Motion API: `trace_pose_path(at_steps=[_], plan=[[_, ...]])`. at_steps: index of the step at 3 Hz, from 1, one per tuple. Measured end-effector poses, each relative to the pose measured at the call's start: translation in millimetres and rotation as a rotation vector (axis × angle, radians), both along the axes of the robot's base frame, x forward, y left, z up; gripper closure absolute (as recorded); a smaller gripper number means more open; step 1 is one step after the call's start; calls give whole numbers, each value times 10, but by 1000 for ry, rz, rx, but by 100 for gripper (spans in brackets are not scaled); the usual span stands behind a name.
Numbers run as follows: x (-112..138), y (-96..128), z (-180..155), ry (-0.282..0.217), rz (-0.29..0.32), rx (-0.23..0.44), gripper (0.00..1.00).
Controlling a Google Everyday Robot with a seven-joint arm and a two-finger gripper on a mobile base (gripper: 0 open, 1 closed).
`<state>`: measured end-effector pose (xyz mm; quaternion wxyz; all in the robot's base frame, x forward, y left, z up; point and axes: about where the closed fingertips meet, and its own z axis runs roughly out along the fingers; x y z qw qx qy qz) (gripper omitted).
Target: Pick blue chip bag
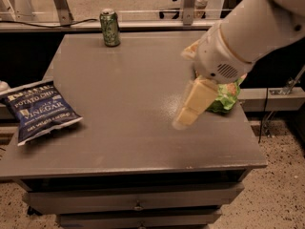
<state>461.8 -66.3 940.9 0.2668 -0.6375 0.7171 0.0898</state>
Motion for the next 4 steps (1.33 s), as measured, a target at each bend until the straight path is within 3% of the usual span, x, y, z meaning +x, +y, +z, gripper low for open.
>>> trace_pose_path(at_steps=[1,2,4], plan=[[120,720,-17,-15,55,154,0],[134,760,-25,-21,58,165,0],[394,1330,-281,-44,102,301,0]])
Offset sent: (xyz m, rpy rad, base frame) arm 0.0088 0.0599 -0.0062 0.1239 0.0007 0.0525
